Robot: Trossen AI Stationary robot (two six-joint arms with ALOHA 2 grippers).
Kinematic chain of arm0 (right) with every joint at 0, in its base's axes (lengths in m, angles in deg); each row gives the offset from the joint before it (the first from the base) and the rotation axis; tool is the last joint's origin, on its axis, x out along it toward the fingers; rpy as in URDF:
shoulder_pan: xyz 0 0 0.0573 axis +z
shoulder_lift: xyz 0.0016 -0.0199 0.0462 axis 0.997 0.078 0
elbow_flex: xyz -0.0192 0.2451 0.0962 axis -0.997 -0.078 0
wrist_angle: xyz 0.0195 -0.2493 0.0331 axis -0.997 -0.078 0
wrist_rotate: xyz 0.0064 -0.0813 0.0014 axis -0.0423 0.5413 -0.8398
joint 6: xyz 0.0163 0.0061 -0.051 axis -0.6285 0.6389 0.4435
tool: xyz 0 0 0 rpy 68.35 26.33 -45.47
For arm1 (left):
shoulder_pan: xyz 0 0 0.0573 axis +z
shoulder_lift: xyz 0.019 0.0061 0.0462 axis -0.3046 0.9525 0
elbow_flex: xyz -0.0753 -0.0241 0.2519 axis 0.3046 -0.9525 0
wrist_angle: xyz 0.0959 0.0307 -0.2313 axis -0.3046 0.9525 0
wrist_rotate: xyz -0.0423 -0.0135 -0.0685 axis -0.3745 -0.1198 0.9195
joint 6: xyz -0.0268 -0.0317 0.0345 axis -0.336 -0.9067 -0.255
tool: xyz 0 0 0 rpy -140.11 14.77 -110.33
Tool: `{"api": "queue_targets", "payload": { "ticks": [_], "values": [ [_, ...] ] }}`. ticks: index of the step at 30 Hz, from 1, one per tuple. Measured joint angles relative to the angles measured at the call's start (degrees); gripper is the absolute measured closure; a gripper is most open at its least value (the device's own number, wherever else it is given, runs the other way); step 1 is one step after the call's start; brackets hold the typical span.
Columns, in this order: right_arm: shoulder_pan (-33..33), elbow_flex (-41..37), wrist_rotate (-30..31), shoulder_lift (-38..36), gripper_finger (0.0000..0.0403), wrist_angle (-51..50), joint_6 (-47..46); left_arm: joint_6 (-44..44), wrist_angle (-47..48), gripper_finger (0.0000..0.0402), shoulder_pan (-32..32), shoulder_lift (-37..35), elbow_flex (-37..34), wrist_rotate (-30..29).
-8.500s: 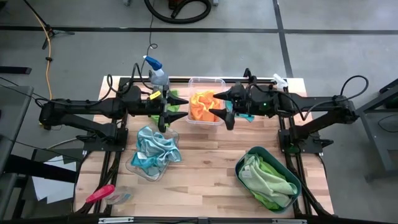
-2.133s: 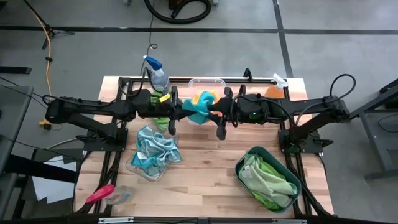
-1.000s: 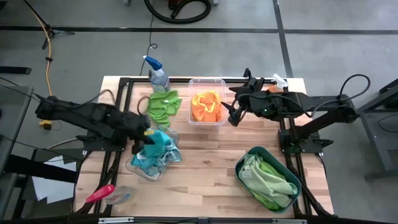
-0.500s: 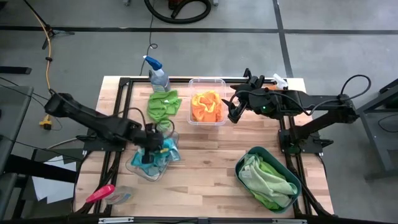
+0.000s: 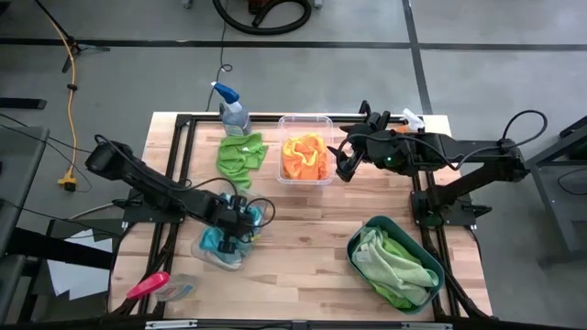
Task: Sort microfiber towel by color & place in baskets
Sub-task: Put the blue microfiber towel into the bottom transparent bin
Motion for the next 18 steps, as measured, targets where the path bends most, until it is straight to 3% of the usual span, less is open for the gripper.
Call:
{"api": "queue_targets", "payload": {
  "ticks": [7,18],
  "values": [
    [0.0,0.0,0.0,0.0,0.0105,-0.6,-1.0,-4.1,-4.5,0.0384,0.0,0.2,-0.6,0.0],
    [0.0,0.0,0.0,0.0,0.0105,-0.6,-0.9,-6.5,-0.7,0.0288,0.0,-6.5,-0.7,1.8]
  ]
}}
